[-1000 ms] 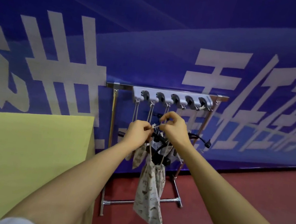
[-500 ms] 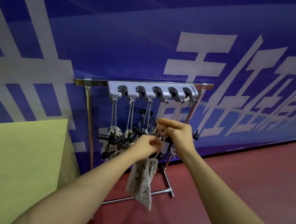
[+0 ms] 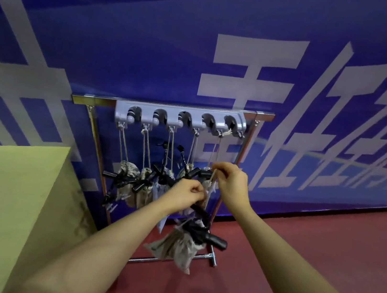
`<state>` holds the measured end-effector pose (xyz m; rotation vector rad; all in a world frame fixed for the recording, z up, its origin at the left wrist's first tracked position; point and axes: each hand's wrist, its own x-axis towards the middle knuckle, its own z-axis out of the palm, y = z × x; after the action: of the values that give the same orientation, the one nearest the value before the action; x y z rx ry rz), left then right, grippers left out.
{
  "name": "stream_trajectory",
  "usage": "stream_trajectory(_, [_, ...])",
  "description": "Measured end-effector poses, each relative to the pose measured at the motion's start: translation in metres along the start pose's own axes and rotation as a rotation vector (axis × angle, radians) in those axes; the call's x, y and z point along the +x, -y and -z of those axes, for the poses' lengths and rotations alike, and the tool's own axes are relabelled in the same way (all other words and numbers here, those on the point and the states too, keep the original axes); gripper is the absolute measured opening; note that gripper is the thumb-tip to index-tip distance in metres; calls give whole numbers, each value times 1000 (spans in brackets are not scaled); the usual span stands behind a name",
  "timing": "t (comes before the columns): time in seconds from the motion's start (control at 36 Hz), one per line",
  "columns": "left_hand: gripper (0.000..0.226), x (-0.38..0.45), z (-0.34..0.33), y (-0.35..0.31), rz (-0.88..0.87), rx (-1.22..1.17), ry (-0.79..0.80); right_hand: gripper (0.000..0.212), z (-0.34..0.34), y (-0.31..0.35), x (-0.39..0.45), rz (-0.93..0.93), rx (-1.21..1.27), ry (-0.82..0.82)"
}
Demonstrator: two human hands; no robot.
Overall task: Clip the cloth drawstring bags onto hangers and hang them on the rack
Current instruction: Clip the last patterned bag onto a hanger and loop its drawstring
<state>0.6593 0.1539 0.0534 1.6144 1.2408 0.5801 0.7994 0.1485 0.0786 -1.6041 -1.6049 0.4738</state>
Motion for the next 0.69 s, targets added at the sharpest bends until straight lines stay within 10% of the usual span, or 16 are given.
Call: stream_trajectory(0.69, [19, 85, -75, -43, 57, 69, -157, 19, 67, -103, 66, -278, 169, 33])
